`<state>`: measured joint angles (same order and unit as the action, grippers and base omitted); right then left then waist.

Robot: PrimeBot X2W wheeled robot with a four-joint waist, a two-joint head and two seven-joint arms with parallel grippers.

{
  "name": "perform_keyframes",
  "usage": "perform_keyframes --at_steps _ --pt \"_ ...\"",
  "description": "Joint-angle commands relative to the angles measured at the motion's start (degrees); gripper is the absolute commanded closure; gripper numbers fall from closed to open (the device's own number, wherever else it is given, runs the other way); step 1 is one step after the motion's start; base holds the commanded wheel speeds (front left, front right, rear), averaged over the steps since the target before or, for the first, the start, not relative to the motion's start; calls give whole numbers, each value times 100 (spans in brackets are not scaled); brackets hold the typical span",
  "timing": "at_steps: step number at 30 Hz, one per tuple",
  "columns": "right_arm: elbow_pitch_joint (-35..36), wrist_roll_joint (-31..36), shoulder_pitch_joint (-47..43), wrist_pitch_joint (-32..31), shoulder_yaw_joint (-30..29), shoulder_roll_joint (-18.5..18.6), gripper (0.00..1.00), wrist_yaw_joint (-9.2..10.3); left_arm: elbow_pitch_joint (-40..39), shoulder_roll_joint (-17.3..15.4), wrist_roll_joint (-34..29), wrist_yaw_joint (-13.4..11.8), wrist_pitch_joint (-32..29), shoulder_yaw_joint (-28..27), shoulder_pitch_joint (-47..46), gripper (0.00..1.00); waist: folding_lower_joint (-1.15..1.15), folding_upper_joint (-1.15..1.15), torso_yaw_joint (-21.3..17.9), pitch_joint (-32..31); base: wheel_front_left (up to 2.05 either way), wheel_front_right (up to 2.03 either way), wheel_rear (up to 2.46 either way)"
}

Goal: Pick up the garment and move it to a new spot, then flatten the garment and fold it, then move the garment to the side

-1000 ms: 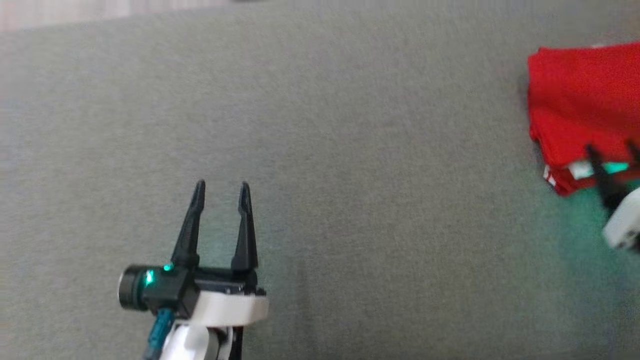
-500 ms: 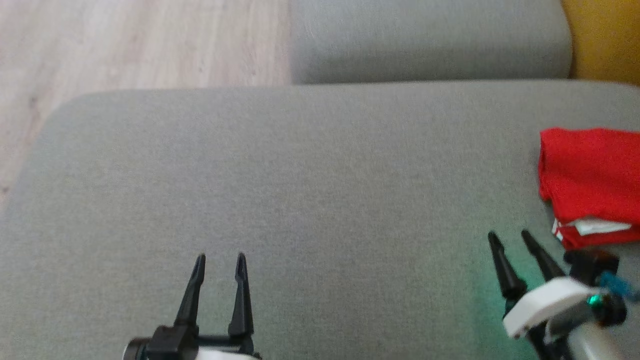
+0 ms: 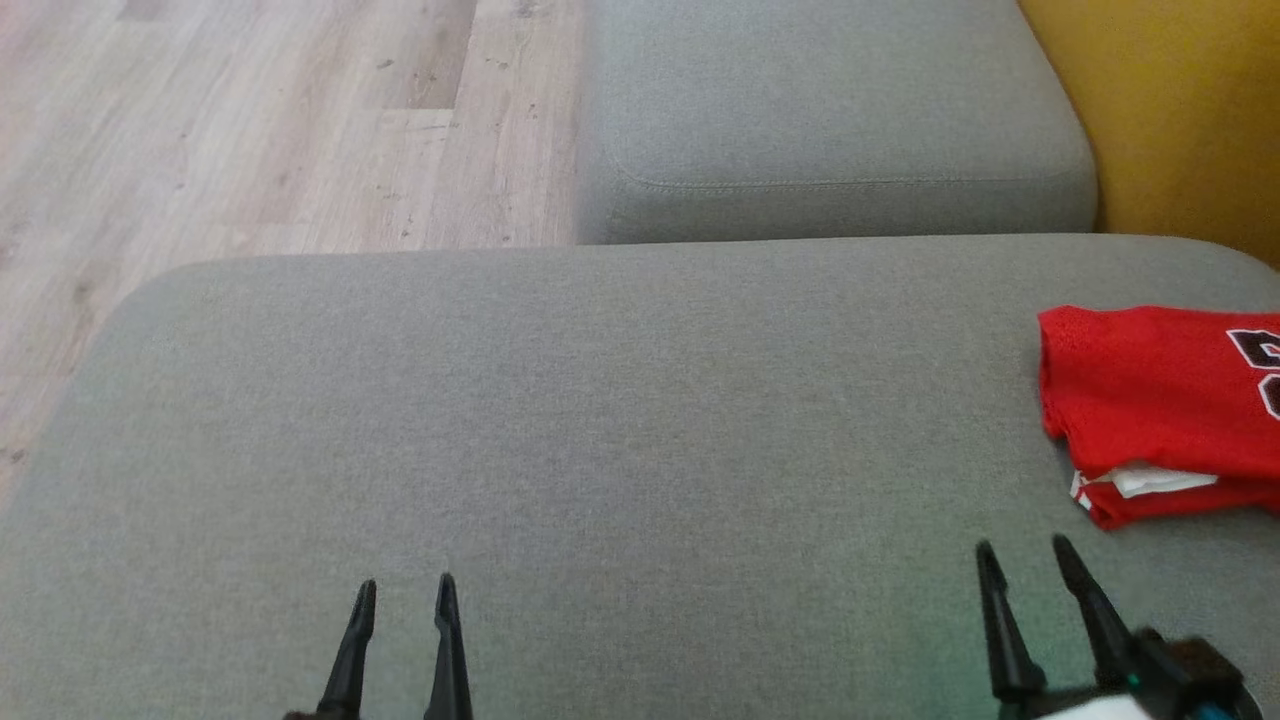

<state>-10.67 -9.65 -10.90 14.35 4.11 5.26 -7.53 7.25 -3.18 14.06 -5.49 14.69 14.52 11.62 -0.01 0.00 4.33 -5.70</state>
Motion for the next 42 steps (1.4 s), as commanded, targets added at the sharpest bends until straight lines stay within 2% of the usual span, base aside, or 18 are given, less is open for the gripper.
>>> perform_keyframes --at_steps 1,19,20,21,26,42 --pt "309 52 39 63 11 -11 0 4 -186 30 -53 6 30 -234 -126 0 1 0 -24 -2 0 0 0" --pt "439 209 -152 64 -65 -172 0 4 -90 30 -225 -7 31 -315 -91 0 1 0 4 0 0 0 0" --pt "441 208 -150 64 -65 -175 100 4 -89 30 -244 -17 31 -318 -90 100 1 0 -5 -4 0 0 0" --pt "238 171 -368 0 -155 -219 100 0 88 1 -199 -1 0 -125 141 100 1 0 -2 -2 0 0 0" --pt "-144 150 -428 -20 -113 -225 100 0 452 2 -173 -1 -4 -118 229 100 1 0 -3 -1 0 0 0" --pt "-166 -1051 -140 -252 -180 -180 100 1 481 -61 994 173 -221 -299 -40 100 1 0 -62 80 0 0 0"
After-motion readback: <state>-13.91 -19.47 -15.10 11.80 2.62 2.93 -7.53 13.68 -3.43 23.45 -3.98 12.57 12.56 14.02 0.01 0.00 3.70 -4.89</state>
